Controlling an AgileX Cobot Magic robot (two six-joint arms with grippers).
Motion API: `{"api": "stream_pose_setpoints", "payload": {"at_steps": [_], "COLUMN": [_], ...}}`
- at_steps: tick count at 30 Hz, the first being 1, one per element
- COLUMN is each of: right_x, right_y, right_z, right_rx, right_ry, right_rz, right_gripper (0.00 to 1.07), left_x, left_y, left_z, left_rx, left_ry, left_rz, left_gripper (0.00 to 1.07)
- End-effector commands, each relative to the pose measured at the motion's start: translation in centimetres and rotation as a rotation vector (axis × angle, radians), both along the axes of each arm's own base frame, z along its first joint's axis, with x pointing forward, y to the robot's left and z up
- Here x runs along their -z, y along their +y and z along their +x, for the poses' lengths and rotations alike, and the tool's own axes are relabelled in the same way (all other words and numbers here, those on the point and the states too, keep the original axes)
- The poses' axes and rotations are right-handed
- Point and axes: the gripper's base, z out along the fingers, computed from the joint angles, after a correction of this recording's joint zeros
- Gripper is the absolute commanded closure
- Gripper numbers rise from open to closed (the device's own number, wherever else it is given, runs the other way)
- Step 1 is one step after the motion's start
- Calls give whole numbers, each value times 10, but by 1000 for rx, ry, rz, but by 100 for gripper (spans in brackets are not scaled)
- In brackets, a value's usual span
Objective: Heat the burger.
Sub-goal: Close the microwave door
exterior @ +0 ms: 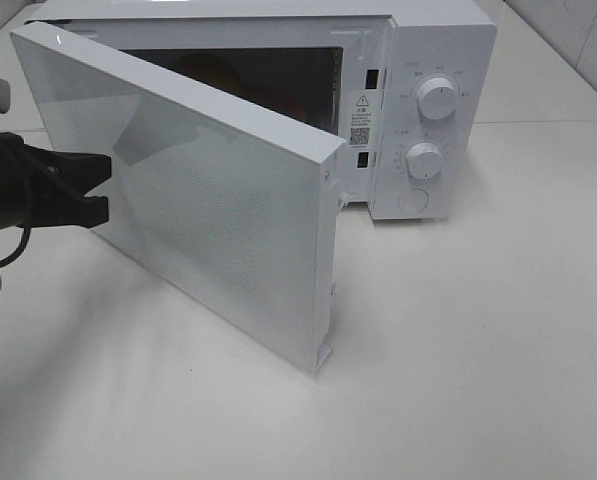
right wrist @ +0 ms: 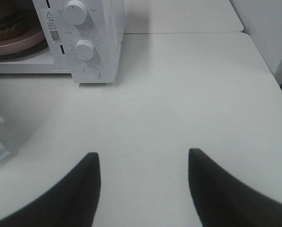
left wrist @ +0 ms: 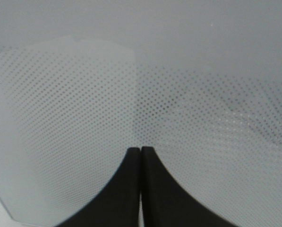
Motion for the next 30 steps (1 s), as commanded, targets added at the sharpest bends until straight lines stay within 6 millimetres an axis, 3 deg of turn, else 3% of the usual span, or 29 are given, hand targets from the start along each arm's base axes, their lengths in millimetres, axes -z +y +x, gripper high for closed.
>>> {"api": "stream_pose_setpoints", "payload": {"at_steps": [1,21,30], "right_x": [2,2,2], "right_y": [0,0,0], "right_z": [-3,-3,-3], "right_rx": [4,4,4], "right_ry": [-24,-24,-24], "right_rz": [2,2,2], "right_gripper": [51,51,51], "left_x": [-2,7,2], "left_y": [-4,-7,-24], "left_z": [11,26,35], "left_rx": [-28,-58,-83], "left_ry": [-15,-80,-79], "left_rz": [-43,-169,-167], "left_gripper": [107,107,107]}}
